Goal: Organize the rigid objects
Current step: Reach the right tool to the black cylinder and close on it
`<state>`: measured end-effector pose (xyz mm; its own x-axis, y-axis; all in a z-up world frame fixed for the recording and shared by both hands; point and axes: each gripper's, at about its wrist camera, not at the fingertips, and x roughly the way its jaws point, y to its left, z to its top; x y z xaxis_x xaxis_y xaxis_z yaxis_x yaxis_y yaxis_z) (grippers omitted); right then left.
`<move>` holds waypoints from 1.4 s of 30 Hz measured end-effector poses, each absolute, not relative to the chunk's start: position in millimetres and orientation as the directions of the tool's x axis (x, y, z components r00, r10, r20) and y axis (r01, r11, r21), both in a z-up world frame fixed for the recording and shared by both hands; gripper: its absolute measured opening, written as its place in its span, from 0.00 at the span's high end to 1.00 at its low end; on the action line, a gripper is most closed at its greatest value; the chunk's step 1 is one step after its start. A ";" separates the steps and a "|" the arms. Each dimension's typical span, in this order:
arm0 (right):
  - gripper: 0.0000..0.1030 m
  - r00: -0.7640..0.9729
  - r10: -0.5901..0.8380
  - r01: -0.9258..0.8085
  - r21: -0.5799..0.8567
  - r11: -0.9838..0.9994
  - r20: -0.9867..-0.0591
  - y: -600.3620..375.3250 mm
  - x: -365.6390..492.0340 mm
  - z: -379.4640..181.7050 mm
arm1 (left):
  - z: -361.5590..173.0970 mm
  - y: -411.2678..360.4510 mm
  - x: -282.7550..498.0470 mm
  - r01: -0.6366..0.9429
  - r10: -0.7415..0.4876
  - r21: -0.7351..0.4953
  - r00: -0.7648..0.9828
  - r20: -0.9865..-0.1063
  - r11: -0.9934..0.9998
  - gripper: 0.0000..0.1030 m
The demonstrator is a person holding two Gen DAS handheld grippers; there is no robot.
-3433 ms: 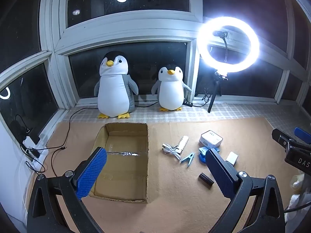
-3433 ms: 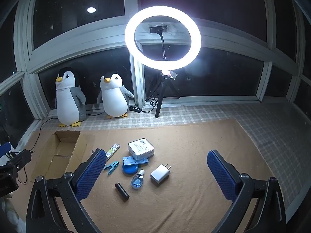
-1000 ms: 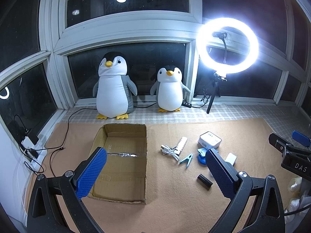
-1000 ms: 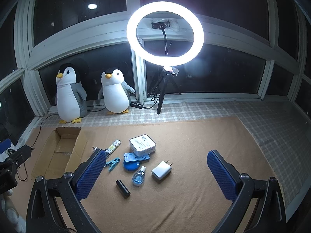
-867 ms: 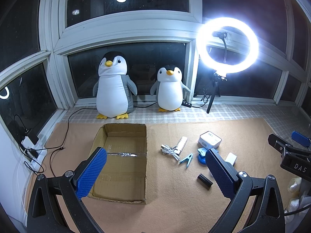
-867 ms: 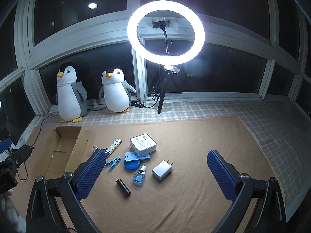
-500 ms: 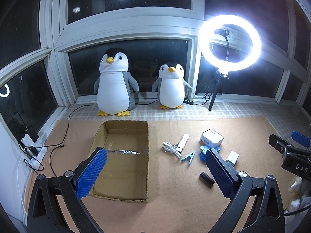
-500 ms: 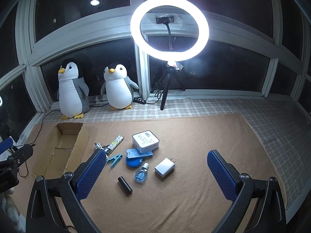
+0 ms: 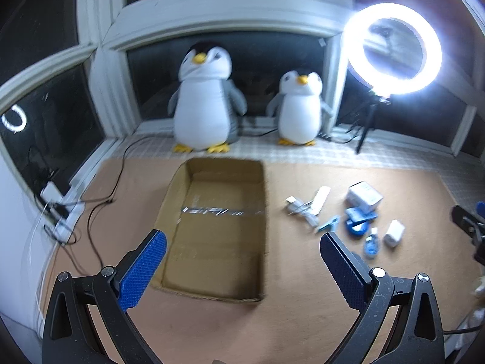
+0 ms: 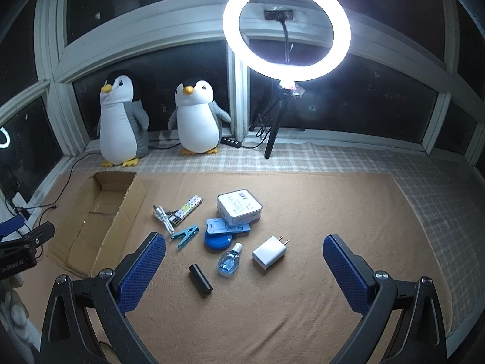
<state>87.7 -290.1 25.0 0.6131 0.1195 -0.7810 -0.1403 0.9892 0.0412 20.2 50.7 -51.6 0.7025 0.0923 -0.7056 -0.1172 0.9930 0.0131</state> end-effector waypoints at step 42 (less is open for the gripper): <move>0.52 0.167 0.353 -0.491 0.233 0.840 -0.921 -227.5 131.5 -113.3 | -208.5 215.6 63.4 -0.426 0.173 0.001 0.366 -0.914 0.905 0.52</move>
